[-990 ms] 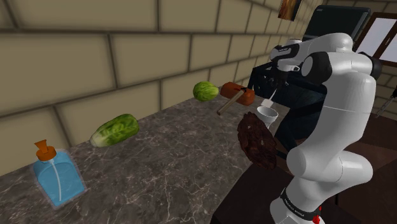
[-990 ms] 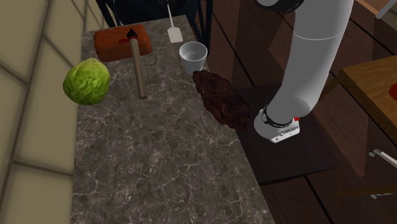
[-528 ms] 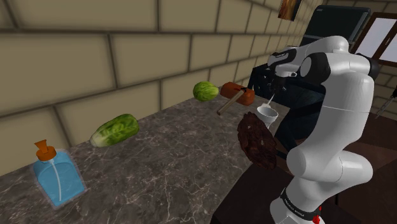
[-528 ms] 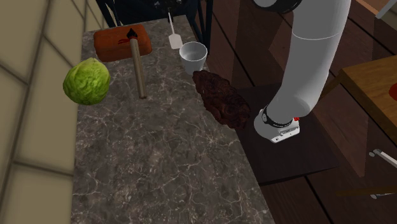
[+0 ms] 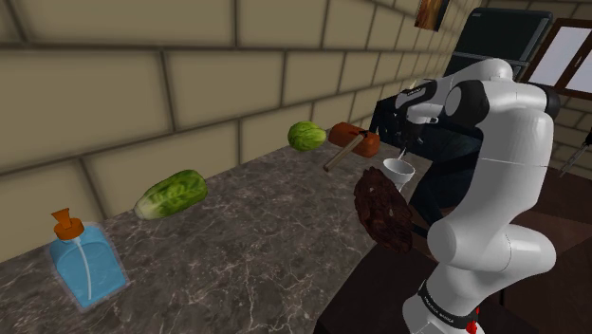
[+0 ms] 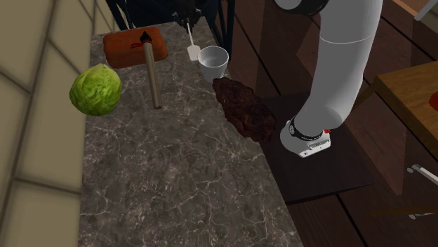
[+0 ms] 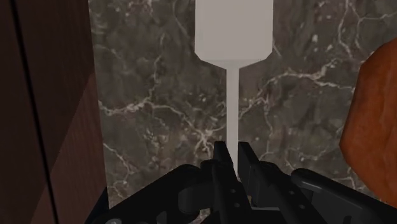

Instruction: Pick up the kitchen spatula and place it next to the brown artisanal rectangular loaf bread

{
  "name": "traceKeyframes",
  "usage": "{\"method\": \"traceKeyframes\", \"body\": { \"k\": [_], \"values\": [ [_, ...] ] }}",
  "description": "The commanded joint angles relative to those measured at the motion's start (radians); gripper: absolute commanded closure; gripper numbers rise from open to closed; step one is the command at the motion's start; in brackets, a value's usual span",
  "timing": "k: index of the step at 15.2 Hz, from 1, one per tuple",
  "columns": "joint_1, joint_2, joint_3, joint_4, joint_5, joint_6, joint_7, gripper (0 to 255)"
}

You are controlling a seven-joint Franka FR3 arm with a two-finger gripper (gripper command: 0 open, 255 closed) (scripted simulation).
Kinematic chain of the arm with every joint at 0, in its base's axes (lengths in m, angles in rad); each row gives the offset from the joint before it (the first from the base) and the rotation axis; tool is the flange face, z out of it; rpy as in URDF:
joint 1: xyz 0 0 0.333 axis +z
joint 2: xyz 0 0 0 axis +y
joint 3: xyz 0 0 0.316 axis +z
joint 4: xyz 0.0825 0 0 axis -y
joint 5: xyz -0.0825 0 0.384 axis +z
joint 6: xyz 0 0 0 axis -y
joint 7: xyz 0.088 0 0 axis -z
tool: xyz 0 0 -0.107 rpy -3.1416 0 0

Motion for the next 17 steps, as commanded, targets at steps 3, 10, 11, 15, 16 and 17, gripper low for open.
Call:
{"method": "traceKeyframes", "body": {
  "k": [3,10,11,15,16,17],
  "values": [
    [-0.002,0.019,0.001,-0.028,0.003,0.047,-0.003,255],
    [-0.003,0.041,0.003,-0.051,0.007,0.092,-0.004,255],
    [-0.003,0.041,0.003,-0.051,0.007,0.092,-0.004,255],
    [-0.003,0.041,0.003,-0.050,0.007,0.092,-0.004,0],
    [-0.003,0.041,0.003,-0.050,0.007,0.092,-0.004,0],
    [-0.003,0.041,0.003,-0.050,0.007,0.092,-0.004,0]
  ]
}}
